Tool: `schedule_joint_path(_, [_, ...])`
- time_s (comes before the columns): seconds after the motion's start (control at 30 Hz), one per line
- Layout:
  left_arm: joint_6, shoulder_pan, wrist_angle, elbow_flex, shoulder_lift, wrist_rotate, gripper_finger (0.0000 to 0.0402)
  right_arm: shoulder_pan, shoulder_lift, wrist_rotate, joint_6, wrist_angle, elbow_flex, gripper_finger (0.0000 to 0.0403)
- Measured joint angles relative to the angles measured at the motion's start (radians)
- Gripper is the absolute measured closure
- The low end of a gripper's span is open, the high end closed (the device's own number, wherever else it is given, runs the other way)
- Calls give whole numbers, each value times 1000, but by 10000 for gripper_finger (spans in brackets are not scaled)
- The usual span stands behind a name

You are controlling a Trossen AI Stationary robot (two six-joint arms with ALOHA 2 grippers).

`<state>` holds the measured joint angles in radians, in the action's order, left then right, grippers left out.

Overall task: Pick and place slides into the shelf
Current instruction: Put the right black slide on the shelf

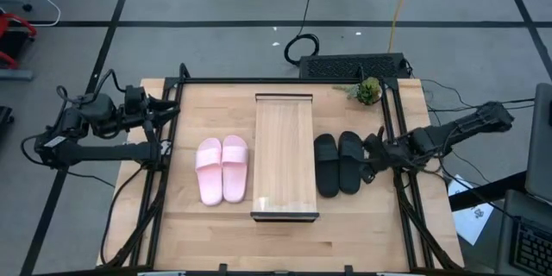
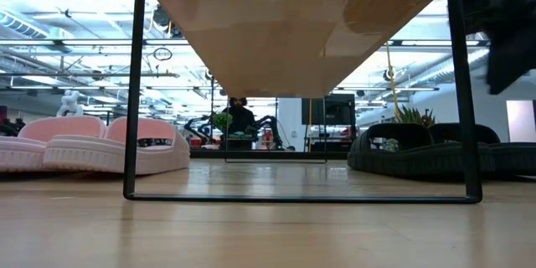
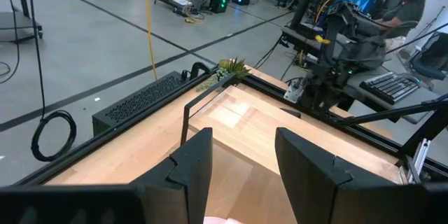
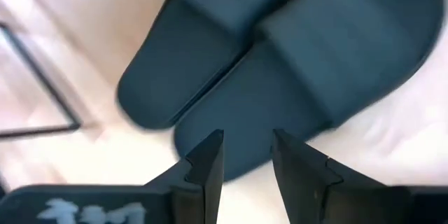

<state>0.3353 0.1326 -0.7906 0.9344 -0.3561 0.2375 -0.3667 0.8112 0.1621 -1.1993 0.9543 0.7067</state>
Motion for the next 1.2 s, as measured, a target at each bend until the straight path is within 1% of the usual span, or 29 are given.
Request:
schedule_joint_path(0.1, [0,0,0,0,0,0,245,-105,0,6,-131,-12,0,294])
schedule_joint_path(0.23, [0,0,0,0,0,0,245,-245,0,88,-271,-91,0,294])
schedule_joint_path(0.3, [0,0,0,0,0,0,245,-309,5,193,-320,-122,0,294])
schedule_joint_path(0.4, [0,0,-6,0,0,0,245,-381,27,375,-368,-121,0,297])
schedule_joint_path(0.47, [0,0,-16,0,0,0,245,-410,57,463,-379,-111,0,304])
schedule_joint_path(0.53, [7,0,-28,0,0,0,245,-431,93,520,-389,-96,0,314])
schedule_joint_path(0.6, [16,0,-31,0,0,0,245,-446,135,543,-402,-91,0,323])
schedule_joint_path(0.7, [17,0,-30,0,0,0,245,-476,195,540,-445,-89,0,337])
schedule_joint_path(0.9, [6,0,-30,0,0,0,245,-563,295,543,-579,-70,0,353])
schedule_joint_path(1.03, [6,0,-29,0,0,0,245,-614,366,547,-728,16,0,358])
schedule_joint_path(1.13, [6,0,-29,0,0,0,245,-646,426,591,-859,104,0,360])
schedule_joint_path(1.2, [6,0,-29,0,0,0,245,-665,467,597,-970,173,0,360])
